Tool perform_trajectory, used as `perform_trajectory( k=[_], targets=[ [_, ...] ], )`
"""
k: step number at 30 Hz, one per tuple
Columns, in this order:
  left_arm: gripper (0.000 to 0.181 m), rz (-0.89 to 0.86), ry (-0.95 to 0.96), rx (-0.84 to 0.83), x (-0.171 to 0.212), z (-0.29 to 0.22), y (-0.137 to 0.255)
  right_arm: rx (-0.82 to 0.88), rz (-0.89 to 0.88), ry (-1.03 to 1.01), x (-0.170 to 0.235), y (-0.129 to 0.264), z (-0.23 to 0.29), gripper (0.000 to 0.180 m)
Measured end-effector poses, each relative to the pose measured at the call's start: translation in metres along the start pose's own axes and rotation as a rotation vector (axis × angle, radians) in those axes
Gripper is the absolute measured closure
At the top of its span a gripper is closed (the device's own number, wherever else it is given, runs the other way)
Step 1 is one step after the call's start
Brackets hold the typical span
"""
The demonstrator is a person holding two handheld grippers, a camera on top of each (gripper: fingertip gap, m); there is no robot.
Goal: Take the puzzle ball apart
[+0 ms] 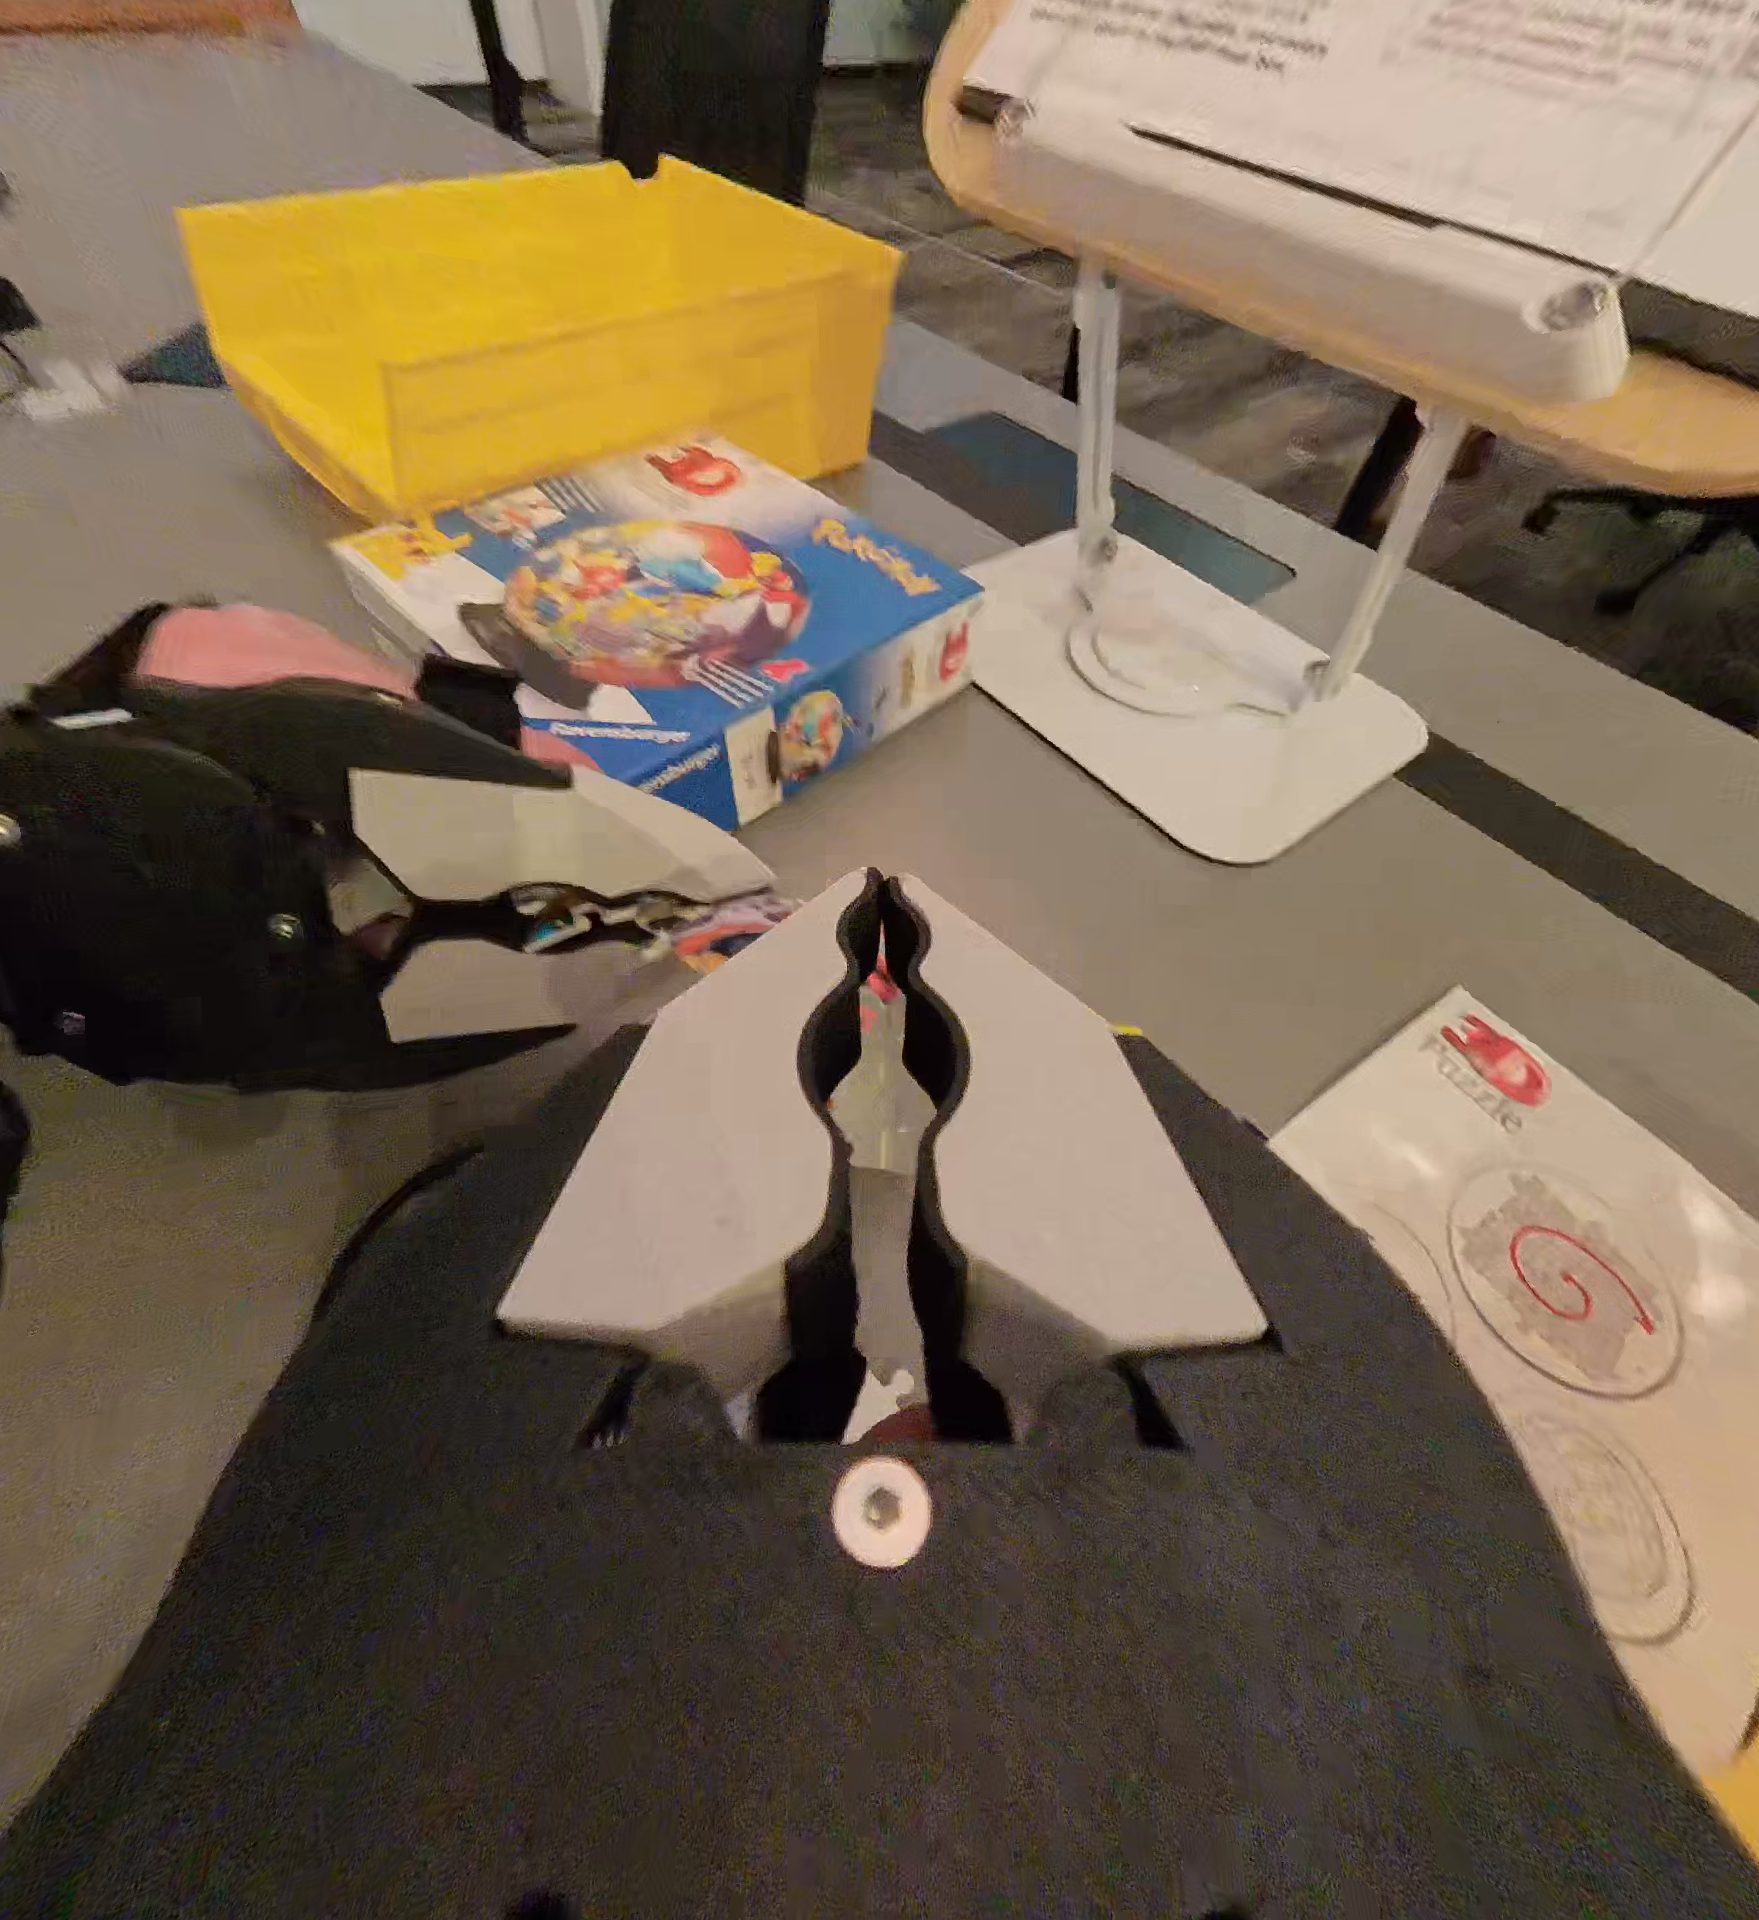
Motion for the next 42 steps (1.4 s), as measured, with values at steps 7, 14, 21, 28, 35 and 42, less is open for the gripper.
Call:
perform_trajectory(
  k=[7,14,21,28,35,42],
  targets=[
    [0.178,-0.009,0.021,0.0,-0.002,-0.002,0.0,-0.006,0.215,0.012,0.036,-0.013,0.0,0.18],
    [0.178,-0.059,-0.043,-0.005,-0.013,0.005,-0.001,-0.029,0.129,0.067,0.005,0.004,0.013,0.18],
    [0.178,0.09,0.027,0.268,-0.008,-0.002,-0.018,-0.018,0.307,0.038,0.035,-0.019,-0.001,0.18],
    [0.176,0.144,0.2,0.461,-0.002,0.014,-0.029,-0.008,0.366,0.047,0.043,-0.025,-0.007,0.18],
    [0.178,0.087,0.564,0.593,0.011,0.024,-0.03,-0.034,0.296,0.005,0.046,-0.013,-0.015,0.152],
    [0.178,0.041,0.708,0.668,0.01,0.036,-0.031,-0.17,0.356,0.043,0.053,-0.024,-0.005,0.13]
  ],
)
Point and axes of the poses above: each gripper's, where its closed fingertips meet, y back along the fingers, x out of its underside, z = x × y across the jaws, the point moved 9 cm from there along y, back along the fingers, and after that the axes turned 4 degrees about -x, right-handed, at the moved point
